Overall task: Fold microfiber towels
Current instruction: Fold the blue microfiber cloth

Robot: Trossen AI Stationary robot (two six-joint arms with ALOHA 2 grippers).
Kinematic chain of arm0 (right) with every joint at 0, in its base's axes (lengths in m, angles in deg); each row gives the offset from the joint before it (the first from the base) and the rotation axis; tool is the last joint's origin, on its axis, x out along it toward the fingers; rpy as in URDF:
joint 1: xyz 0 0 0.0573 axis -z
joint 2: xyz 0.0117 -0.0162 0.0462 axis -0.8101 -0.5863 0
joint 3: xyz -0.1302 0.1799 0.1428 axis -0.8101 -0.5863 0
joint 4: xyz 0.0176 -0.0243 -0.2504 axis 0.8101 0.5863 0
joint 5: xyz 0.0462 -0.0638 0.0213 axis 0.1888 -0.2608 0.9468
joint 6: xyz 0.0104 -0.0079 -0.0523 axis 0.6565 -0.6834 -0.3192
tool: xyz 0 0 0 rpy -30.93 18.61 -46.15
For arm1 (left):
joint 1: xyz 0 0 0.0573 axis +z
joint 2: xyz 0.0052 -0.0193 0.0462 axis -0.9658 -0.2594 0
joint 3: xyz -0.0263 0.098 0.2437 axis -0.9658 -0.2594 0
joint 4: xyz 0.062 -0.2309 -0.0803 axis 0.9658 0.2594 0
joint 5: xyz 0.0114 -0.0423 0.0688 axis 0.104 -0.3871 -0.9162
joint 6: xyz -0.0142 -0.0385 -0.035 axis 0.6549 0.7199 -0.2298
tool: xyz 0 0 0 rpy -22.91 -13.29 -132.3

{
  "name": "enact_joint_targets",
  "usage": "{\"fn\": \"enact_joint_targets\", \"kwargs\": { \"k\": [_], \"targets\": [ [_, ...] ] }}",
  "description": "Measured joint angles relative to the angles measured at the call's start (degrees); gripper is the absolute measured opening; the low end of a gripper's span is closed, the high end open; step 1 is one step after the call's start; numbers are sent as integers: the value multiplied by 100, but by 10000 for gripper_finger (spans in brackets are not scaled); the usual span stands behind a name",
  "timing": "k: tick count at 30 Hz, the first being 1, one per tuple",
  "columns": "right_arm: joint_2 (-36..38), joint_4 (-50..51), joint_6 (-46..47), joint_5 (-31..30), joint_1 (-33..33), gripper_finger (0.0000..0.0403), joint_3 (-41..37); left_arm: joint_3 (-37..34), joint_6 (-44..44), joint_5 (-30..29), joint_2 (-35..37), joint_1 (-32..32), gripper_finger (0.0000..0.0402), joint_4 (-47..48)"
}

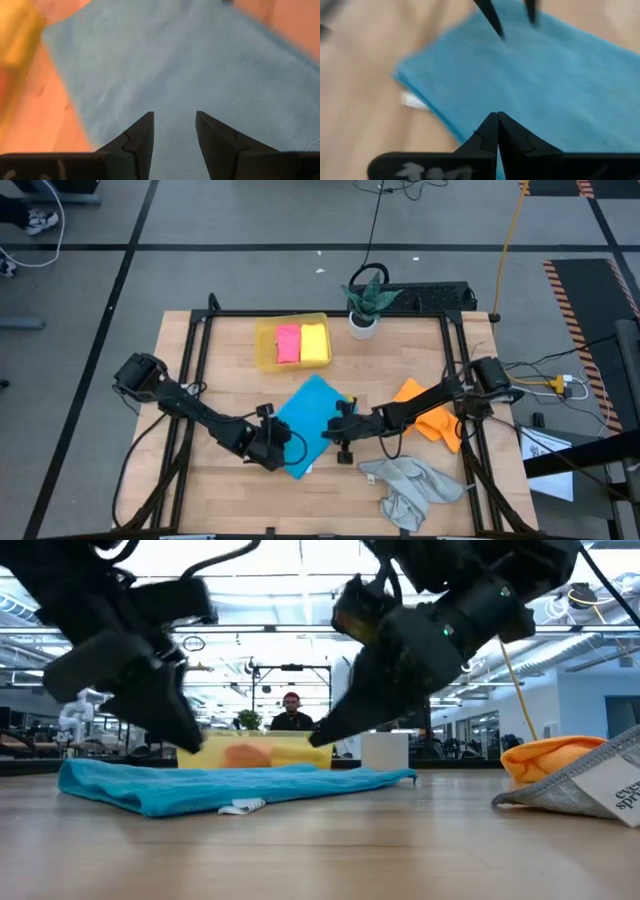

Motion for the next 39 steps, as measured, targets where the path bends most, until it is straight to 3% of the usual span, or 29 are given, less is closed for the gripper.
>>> {"fn": "enact_joint_targets", "kwargs": {
  "k": [7,9,15,19,23,32,39],
  "targets": [
    [-1030,-1998,245,309,-81,0,4,-9,-368,-24,-147,136,147,-391],
    [-1242,-2079,283,504,-40,0,0,-10,-362,15,-172,180,147,-417],
    [-924,-980,-3,871,24,0,23,-10,-200,173,-199,183,147,-306],
    [-390,-484,-587,413,-3,0,-11,-10,-131,186,-199,128,147,-263],
    [95,-827,-728,104,-78,0,16,-10,-56,187,-199,79,147,-223],
    [-578,-1061,-255,305,-271,0,2,-10,-74,184,-199,49,147,-145],
    [-482,118,-218,560,-254,0,19,-10,152,383,-197,-72,147,157]
  ]
}}
